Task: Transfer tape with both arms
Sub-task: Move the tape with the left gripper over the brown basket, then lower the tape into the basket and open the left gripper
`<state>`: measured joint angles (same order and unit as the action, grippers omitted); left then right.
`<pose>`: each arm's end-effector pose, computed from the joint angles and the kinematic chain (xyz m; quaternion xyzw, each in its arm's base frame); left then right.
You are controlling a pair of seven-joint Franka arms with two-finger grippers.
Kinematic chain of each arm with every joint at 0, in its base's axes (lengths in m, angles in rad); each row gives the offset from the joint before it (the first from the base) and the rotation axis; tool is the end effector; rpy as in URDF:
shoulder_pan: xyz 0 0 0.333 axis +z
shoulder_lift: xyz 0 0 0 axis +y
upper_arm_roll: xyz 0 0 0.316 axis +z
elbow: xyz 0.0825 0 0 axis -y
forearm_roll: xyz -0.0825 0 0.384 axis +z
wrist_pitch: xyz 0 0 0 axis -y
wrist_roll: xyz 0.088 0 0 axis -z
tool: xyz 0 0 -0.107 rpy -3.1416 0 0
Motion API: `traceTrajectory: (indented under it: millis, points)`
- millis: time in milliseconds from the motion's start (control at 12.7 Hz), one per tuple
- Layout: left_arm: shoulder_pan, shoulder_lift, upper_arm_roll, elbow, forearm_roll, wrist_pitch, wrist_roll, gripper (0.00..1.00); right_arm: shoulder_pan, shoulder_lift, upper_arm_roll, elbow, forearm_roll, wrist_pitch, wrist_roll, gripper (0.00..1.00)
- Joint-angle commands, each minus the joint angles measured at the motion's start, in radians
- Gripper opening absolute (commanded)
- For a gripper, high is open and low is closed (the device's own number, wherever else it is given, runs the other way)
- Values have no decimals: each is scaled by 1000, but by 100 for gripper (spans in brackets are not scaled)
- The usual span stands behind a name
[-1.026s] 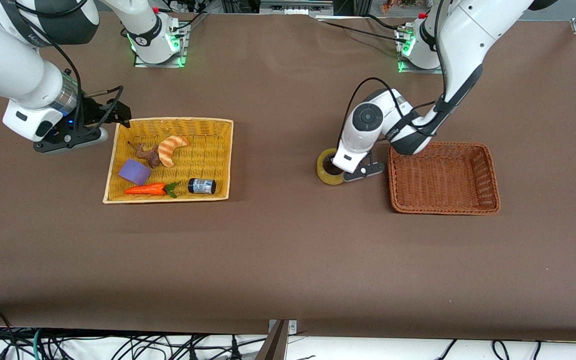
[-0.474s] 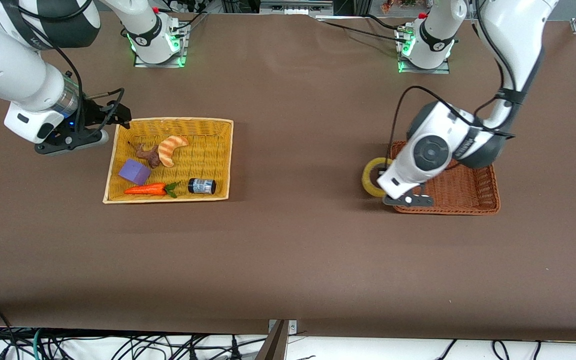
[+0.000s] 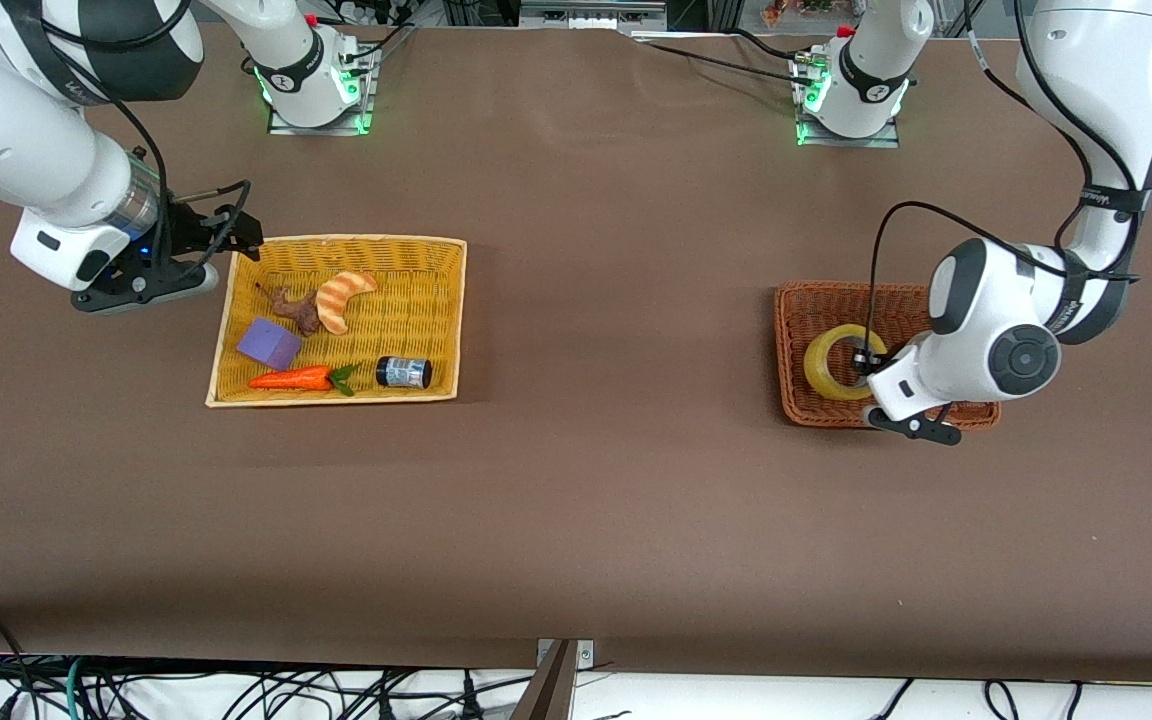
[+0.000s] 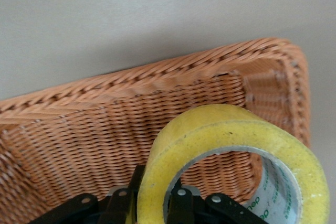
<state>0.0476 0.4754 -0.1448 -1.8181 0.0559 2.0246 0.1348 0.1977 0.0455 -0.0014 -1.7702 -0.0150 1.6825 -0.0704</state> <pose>0.6152 -0.0517 0.2602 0.9832 -0.1266 -0.1310 0.0130 0.5518 0.1083 0.5141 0.9887 0.1340 -0.0660 0.0116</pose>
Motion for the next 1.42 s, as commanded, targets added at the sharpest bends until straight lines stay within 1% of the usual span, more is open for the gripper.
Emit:
traceTrajectory:
  millis: [0,158,237,395,553,632,711,789,947,1026,1105,1184,1263,1342]
  points:
    - [-38,-63,63,-102,-36,98,109,0,0,-6,1,-12,-11,17,0,100]
    - [-46,-55,108,-131,-36,176,178,0,0,-6,1,-11,-14,19,-2,100]
    - [-46,-46,110,-147,-36,216,184,0,0,-6,1,-11,-19,19,-2,100]
    - [-46,-14,113,-144,-36,259,183,0,0,-6,1,-12,-19,25,-2,100]
    - [-49,8,114,-133,-36,275,163,0,3,-6,3,-17,-19,32,-2,100]
    - [-51,12,114,-127,-36,275,161,2,2,-6,3,-17,-19,33,-2,100]
    - [-52,17,114,-124,-36,275,161,25,2,-6,3,-15,-17,33,-2,100]
    - [-55,22,114,-109,-36,266,148,55,2,-6,3,-12,-17,34,-2,100]
    - [-64,17,108,-106,-39,232,53,89,2,-6,3,-12,-17,55,-2,100]
    - [-68,2,100,-98,-42,182,26,100,2,-6,3,-8,-17,60,-3,100]
    - [-71,-24,97,-64,-59,108,22,100,0,-6,3,-2,-16,60,-5,100]
    - [-69,-44,84,1,-112,-12,14,100,0,-6,3,9,-16,63,-3,100]
    - [-69,-50,83,101,-151,-156,-4,100,0,-6,3,9,-17,69,-5,100]
    - [-69,-49,85,209,-151,-284,-45,100,0,-6,3,14,-17,69,-6,100]
